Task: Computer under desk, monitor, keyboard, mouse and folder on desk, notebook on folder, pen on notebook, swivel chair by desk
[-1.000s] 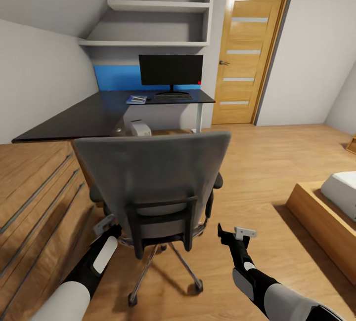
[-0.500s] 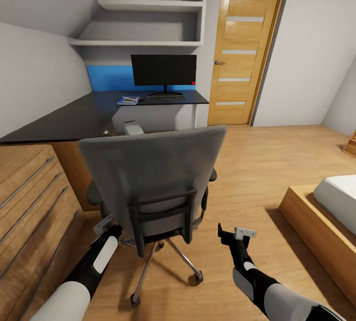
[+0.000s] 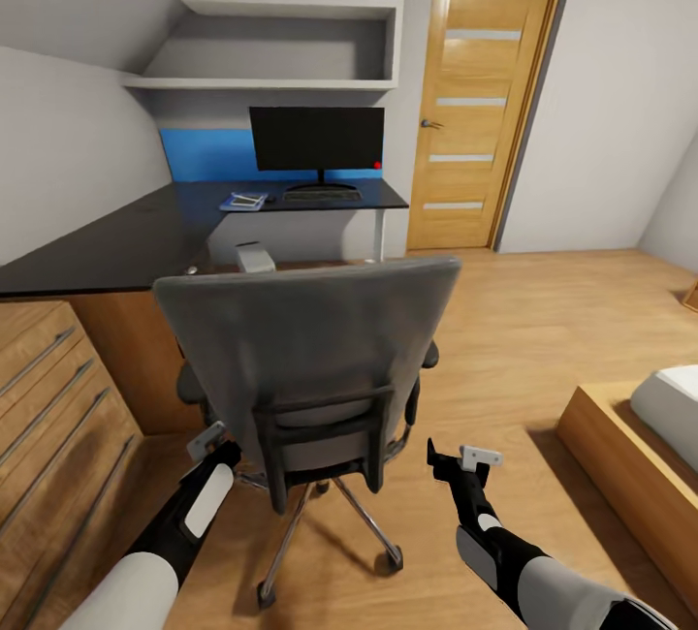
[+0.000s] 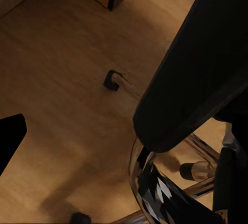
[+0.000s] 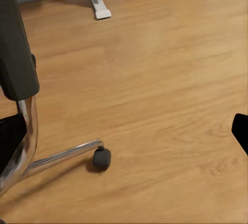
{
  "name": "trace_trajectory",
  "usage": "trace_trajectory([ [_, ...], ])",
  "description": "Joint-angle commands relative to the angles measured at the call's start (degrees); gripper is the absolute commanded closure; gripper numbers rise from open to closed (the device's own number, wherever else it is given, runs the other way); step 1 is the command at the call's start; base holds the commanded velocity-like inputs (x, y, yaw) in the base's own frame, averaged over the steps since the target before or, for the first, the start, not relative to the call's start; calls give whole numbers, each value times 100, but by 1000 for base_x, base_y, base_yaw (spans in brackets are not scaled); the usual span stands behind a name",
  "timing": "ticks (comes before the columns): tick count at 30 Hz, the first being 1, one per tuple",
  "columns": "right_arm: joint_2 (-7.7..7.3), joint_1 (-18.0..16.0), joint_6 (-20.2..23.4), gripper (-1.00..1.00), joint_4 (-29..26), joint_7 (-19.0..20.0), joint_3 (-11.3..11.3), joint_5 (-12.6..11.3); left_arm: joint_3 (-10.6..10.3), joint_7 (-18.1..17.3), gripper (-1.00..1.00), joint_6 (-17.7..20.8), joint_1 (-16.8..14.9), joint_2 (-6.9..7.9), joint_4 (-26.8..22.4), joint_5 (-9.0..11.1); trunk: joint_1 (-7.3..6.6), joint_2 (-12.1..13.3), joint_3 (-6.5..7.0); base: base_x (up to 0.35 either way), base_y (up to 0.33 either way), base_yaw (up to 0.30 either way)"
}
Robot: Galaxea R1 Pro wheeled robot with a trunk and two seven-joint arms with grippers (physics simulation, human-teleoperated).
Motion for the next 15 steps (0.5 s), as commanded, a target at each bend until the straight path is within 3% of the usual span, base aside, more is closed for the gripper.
trace_trajectory([
  [1,-4,-2,-5,-100,-9,-47,49,-14,-26,37,-100,26,-2,-1,-15,2,2,-2,-5,319,-77,0],
  [11,-3,-2,-5,-100,-9,-46,49,-14,-63,37,-100,33,-2,-1,-14,3,2,-2,-5,311,-68,0],
  [15,-3,-2,-5,-100,-9,-46,49,-14,-66,37,-100,45,-2,0,-8,11,2,-2,-5,67,-9,0],
])
